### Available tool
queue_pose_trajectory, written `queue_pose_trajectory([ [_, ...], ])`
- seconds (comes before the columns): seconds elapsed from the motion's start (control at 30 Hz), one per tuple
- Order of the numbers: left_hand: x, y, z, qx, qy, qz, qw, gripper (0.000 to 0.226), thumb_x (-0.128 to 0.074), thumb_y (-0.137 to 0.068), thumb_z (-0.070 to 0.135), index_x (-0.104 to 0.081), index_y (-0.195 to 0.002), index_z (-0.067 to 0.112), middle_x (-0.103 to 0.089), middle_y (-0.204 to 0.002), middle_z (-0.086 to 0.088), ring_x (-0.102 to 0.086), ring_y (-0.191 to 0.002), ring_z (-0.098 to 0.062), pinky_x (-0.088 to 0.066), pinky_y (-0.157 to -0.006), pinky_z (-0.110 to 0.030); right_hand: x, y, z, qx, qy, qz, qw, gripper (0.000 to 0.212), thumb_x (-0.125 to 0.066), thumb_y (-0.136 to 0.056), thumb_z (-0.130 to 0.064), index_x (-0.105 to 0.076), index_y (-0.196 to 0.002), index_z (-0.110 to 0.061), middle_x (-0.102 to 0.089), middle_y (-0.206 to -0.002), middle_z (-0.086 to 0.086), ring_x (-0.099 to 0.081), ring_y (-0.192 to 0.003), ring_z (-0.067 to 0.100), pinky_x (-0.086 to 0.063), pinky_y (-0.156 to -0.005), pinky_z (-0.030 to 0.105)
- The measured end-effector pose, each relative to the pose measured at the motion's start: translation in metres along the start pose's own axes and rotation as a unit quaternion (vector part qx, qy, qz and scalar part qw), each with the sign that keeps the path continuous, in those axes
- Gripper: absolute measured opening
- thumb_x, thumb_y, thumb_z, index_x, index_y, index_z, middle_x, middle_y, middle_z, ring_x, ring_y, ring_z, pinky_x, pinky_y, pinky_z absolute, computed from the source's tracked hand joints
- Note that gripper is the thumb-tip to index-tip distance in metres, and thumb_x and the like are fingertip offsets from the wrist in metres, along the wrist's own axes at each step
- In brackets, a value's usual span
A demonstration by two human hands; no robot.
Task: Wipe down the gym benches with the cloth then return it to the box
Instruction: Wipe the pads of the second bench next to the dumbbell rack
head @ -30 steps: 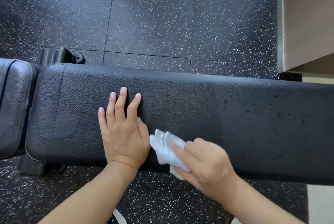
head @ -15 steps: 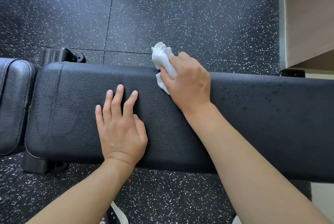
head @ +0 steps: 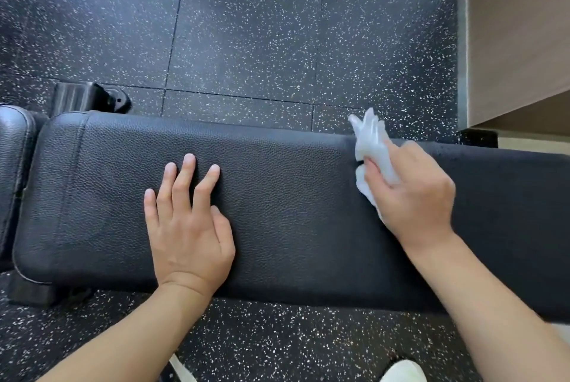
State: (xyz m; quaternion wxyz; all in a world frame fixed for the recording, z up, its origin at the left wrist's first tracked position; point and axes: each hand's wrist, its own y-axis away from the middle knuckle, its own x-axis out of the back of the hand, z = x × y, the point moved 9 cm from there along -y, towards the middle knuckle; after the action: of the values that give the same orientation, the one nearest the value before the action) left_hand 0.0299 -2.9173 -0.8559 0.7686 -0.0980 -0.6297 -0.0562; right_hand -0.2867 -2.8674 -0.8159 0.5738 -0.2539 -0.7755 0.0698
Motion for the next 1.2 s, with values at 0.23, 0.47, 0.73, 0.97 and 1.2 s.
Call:
queue_pose_trajectory([
  [0.23,0.001,-0.001,0.000,0.005,0.004,0.001,1.000,0.059,-0.041,-0.090,0.025,-0.049,-0.148,0.018,-0.036,-0.167,-0.009,-0.027,-0.157,-0.035,-0.019,-0.126,-0.061,-0.093,-0.046,-0.163,0.004,-0.066,-0.075,0.995,0.029,-0.072,-0.082,-0.037,-0.070,-0.103,-0.017,-0.063,-0.088,0.001,-0.060,-0.073,0.024,-0.039,-0.054,0.033],
  [0.47,0.002,-0.001,0.001,0.005,0.008,0.009,1.000,0.058,-0.041,-0.089,0.025,-0.051,-0.145,0.016,-0.036,-0.167,-0.009,-0.027,-0.157,-0.034,-0.019,-0.126,-0.060,-0.090,-0.028,-0.181,0.062,-0.120,-0.097,0.986,0.028,-0.076,-0.082,-0.037,-0.071,-0.102,-0.018,-0.063,-0.090,-0.001,-0.060,-0.077,0.023,-0.047,-0.059,0.035],
  [0.73,-0.001,0.000,-0.001,0.003,-0.003,0.006,1.000,0.062,-0.042,-0.091,0.027,-0.046,-0.153,0.022,-0.032,-0.169,-0.004,-0.024,-0.159,-0.031,-0.018,-0.127,-0.059,-0.003,0.001,0.030,-0.092,-0.023,-0.027,0.995,0.017,-0.064,-0.095,-0.038,-0.070,-0.098,-0.023,-0.043,-0.077,-0.004,-0.050,-0.067,0.020,-0.039,-0.060,0.035],
  [0.97,0.002,0.000,0.001,0.006,0.002,0.002,1.000,0.061,-0.041,-0.092,0.027,-0.048,-0.152,0.020,-0.033,-0.169,-0.007,-0.025,-0.158,-0.033,-0.018,-0.127,-0.060,-0.046,-0.020,-0.067,-0.091,-0.019,-0.041,0.995,0.027,-0.068,-0.084,-0.033,-0.069,-0.101,-0.014,-0.057,-0.082,0.004,-0.058,-0.068,0.032,-0.039,-0.053,0.035],
  [1.2,0.001,-0.001,-0.001,0.012,0.014,0.007,1.000,0.050,-0.039,-0.092,0.025,-0.051,-0.138,0.011,-0.037,-0.166,-0.011,-0.029,-0.156,-0.036,-0.022,-0.125,-0.062,-0.104,-0.034,-0.206,-0.016,-0.161,-0.101,0.982,0.021,-0.079,-0.082,-0.027,-0.073,-0.097,-0.014,-0.066,-0.091,0.003,-0.062,-0.078,0.026,-0.049,-0.059,0.037],
])
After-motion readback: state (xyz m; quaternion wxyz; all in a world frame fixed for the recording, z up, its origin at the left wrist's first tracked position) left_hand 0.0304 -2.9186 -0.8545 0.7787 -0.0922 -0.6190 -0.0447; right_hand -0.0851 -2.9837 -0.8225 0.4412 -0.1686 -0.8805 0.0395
